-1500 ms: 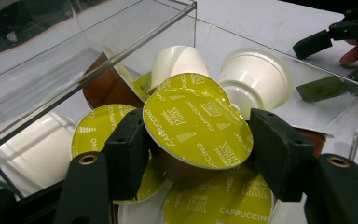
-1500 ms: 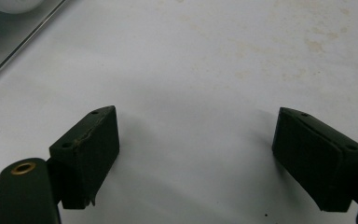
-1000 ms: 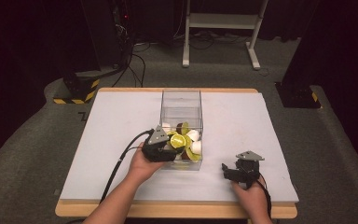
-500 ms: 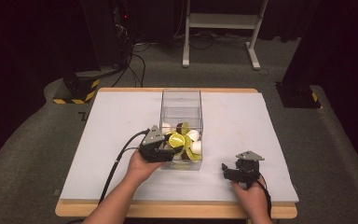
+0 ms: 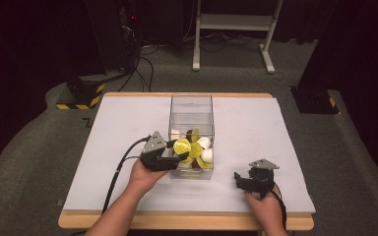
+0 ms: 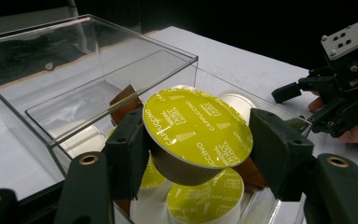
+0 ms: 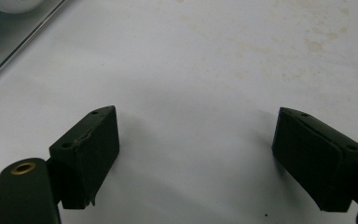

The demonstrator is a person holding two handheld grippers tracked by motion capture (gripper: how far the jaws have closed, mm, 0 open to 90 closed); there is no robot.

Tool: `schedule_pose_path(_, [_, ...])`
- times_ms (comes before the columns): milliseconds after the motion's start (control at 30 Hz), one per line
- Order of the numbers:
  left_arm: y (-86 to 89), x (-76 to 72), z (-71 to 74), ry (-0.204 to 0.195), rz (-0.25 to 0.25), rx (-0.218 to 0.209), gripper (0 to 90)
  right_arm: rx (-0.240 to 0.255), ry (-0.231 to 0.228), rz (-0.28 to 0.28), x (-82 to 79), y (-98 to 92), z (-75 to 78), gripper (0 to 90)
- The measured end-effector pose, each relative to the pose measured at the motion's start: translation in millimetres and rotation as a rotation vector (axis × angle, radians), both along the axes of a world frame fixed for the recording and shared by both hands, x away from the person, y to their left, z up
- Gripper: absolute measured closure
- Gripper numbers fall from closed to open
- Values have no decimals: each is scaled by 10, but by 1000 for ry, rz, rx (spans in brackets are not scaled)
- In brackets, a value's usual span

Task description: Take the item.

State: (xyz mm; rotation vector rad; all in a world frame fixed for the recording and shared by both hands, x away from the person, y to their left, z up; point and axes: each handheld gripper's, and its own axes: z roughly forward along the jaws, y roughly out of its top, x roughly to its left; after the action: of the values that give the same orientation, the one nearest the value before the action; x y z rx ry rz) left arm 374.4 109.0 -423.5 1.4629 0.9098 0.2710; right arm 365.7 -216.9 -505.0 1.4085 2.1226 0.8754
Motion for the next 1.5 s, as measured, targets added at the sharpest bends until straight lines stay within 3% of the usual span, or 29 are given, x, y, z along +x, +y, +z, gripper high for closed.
schedule_pose_path(833, [436, -48, 69, -10, 77, -12, 402, 1, 0, 0, 1, -1, -1, 147])
schedule_pose_path(1500, [790, -44, -18, 0, 149, 4, 403, 1, -1, 1, 2, -2, -1, 147])
